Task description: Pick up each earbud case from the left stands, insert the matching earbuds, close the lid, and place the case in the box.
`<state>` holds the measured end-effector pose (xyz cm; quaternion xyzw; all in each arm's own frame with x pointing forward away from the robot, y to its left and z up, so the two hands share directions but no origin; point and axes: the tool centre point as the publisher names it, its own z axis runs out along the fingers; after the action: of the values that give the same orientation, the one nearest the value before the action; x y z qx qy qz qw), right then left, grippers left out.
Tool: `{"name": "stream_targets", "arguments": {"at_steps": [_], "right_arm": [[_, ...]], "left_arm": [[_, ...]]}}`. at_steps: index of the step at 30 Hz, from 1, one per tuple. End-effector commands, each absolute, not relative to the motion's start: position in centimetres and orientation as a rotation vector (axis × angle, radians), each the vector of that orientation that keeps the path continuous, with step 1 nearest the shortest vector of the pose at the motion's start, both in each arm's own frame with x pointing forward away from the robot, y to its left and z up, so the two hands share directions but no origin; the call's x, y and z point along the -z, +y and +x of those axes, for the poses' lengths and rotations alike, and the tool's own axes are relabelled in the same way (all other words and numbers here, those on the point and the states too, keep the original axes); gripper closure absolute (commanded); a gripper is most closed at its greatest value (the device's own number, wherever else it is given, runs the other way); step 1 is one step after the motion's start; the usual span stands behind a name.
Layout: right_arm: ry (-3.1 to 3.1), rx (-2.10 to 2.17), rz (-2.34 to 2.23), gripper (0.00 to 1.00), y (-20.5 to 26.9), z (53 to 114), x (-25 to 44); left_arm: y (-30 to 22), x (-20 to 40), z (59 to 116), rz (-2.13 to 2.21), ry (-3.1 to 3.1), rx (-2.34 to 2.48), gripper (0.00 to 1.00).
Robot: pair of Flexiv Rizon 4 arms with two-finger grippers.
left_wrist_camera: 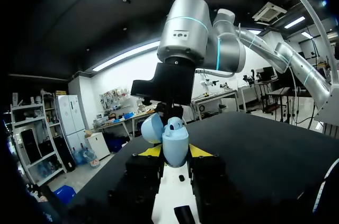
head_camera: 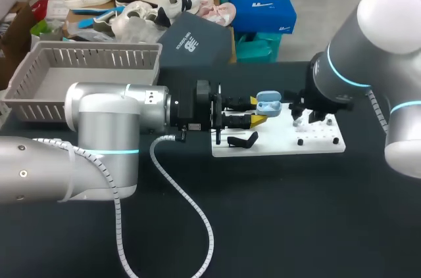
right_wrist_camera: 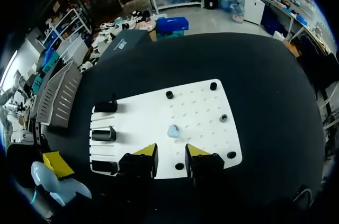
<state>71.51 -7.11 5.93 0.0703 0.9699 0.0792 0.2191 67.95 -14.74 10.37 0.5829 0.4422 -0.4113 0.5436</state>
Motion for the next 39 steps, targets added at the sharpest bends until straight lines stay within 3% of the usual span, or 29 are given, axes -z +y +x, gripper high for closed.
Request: {"name": "stream_targets", "arguments": {"at_steps": [1, 39], "right_arm": [[2.680, -0.222, 0.195, 0.69, -7.2, 71.4, -5.9], [2.748, -0.066, 0.434, 0.65, -5.6, 72.0, -5.0]], "left_arm": [[-14.5, -10.3, 68.0, 1.376, 1.053, 0.969, 1.00], [-11.0, -10.3, 69.3, 1.365, 1.076, 0.923, 1.00]]}}
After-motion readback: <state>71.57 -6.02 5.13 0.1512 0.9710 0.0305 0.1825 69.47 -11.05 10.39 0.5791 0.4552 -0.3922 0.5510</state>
